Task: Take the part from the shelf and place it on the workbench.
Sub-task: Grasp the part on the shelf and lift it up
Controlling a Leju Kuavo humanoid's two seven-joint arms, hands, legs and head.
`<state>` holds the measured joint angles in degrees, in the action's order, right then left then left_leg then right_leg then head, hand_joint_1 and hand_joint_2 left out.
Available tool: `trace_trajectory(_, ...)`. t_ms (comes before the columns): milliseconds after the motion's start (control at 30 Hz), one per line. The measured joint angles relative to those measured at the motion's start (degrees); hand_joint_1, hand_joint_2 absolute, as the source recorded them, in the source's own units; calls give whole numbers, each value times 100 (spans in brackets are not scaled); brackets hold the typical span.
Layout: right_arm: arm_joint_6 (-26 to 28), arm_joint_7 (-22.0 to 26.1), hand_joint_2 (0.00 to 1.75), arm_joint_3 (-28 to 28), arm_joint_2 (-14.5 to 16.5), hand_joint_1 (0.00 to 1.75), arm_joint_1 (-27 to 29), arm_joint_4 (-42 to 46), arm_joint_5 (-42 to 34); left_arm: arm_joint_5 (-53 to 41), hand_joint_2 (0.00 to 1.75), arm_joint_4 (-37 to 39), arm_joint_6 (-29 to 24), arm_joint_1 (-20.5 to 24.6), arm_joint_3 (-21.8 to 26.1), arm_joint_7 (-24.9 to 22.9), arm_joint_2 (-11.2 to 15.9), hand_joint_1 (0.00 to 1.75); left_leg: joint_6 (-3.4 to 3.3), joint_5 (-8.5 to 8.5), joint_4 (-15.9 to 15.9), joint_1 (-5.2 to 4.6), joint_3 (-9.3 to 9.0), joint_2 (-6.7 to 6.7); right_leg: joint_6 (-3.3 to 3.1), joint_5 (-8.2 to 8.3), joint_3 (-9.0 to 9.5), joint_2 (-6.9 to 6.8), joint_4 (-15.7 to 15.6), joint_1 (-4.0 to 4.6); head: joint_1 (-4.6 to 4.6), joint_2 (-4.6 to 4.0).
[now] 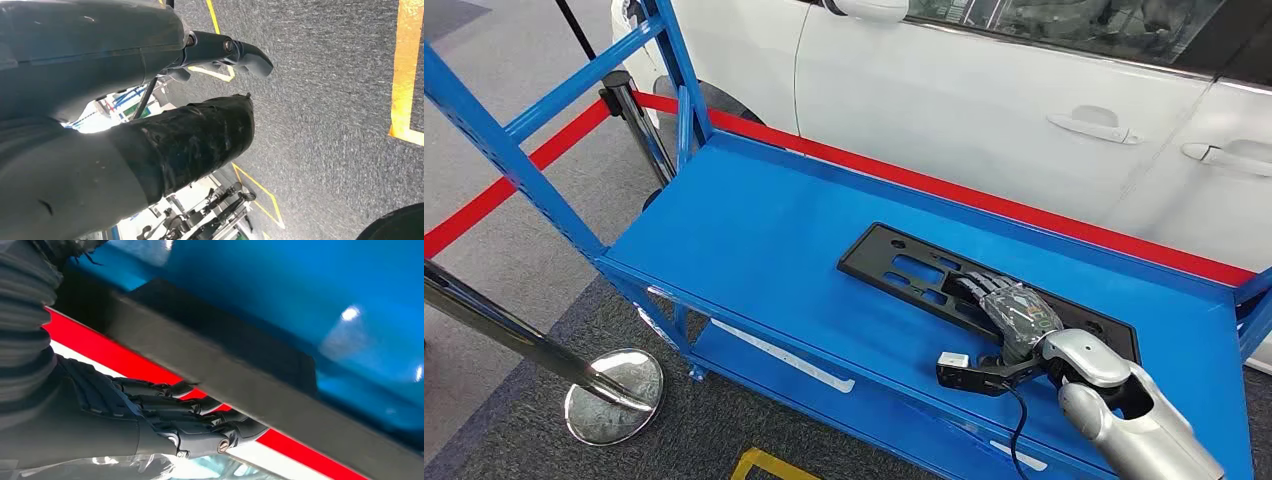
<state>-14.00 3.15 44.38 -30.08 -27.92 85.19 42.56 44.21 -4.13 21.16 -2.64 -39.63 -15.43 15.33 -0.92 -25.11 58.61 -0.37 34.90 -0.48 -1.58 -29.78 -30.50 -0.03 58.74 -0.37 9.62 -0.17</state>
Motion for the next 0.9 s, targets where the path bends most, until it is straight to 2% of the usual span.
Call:
trace_trajectory(333,-432,-6,175,371,-268,0,-352,-47,-309,123,0,0,-37,-5,15,-7,-10,0,-8,5,2,1,-11,-1,7,4,13,-1,-1,0,0,0)
trace_trajectory(367,-350,-67,175,415,-296,34,-366,-47,-294,142,0,1,-44,-5,19,-6,-14,0,-8,6,2,1,-12,-1,7,4,14,-2,-1,0,0,0)
trace_trajectory(467,192,-443,175,476,-310,165,-291,-39,29,200,0,4,-76,-7,32,11,-42,0,-8,6,2,1,-13,-1,7,4,16,-2,-1,1,0,0)
trace_trajectory(500,379,-592,175,480,-299,175,-236,-35,183,222,0,7,-88,-7,38,25,-56,0,-8,6,2,2,-14,-2,7,4,16,-3,-1,2,0,0)
trace_trajectory(633,768,-991,175,432,-206,175,24,30,559,270,0,23,-128,-7,72,68,-122,0,-8,5,1,3,-14,-1,7,2,14,-3,-1,4,0,0)
trace_trajectory(900,827,-994,175,156,-90,175,388,231,661,363,0,97,-167,-3,120,103,-180,0,-7,5,-1,5,-15,-1,11,-2,13,-2,0,5,0,0)
